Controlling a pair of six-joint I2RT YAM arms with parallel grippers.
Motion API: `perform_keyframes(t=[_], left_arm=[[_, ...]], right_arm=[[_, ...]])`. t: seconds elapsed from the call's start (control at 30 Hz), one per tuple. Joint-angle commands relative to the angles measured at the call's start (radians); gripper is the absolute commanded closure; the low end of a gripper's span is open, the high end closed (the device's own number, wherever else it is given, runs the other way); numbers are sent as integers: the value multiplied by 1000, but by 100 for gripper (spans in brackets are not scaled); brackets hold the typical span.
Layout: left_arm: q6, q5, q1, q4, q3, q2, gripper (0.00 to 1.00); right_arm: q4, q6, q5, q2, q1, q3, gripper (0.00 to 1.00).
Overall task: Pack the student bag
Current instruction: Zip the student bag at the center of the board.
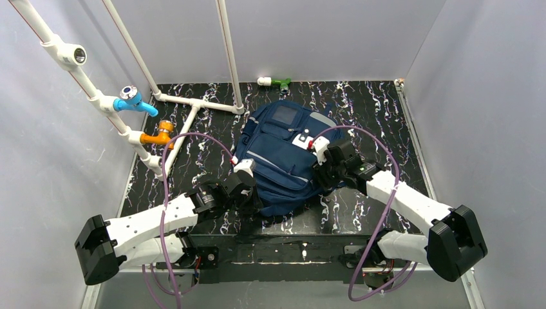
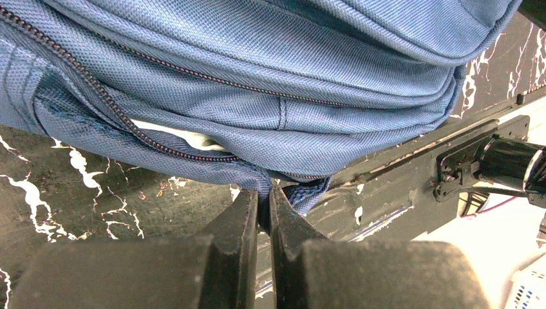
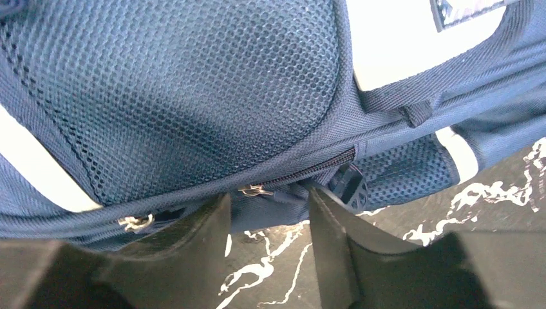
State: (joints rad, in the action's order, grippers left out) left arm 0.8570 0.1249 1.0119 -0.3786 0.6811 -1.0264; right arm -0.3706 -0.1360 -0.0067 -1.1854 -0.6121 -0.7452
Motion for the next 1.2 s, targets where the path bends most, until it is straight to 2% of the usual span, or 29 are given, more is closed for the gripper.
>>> perform_keyframes(t=[0.0,0.07,0.1,0.17,0.2,0.23,0.27,0.33,0.47,0.6,0.67,0.7,0.8,0.87,0.93,1.03,1.1,1.17], left_arm=[[2,-51,14,-9,5,53,100],[1,-49,14,-9,2,57,100],[1,-48,14,-9,0,59,100],[3,-48,14,-10,-5,61,100],[4,-48,14,-12,-7,63,100],[5,-50,14,-16,-8,64,100],[9,-50,14,-24,-9,66,100],[16,-50,14,-40,-17,78,100],[29,-22,14,-74,-54,135,100],[34,-8,15,-95,-77,172,100],[24,-14,14,-100,-70,170,100],[10,-24,14,-99,-58,164,99],[-97,-66,14,-107,14,136,60],[-167,-83,15,-108,60,137,46],[-256,-107,16,-96,94,147,40],[-382,-148,19,-95,168,138,35],[-465,-155,34,-91,214,108,24],[-565,-141,62,-92,263,25,18]], right_arm=[[108,-58,-4,29,-12,15,39],[114,-55,42,29,-12,14,41],[123,-50,60,27,-12,13,46],[141,-37,77,22,-12,6,66],[155,-21,97,18,-12,1,81],[168,-3,120,12,-12,-5,91],[177,20,149,4,-12,-14,97],[182,59,227,-14,-11,-36,99],[170,183,491,-41,19,-71,99],[165,247,465,-81,111,-97,99],[138,264,378,-124,156,-127,99],[124,262,332,-135,168,-141,89],[35,284,241,-128,172,-188,49],[-15,313,206,-96,172,-192,35],[-60,340,187,-58,172,-193,29],[-138,390,170,1,172,-188,23],[-157,426,145,43,172,-170,20],[-154,454,126,86,172,-138,18]])
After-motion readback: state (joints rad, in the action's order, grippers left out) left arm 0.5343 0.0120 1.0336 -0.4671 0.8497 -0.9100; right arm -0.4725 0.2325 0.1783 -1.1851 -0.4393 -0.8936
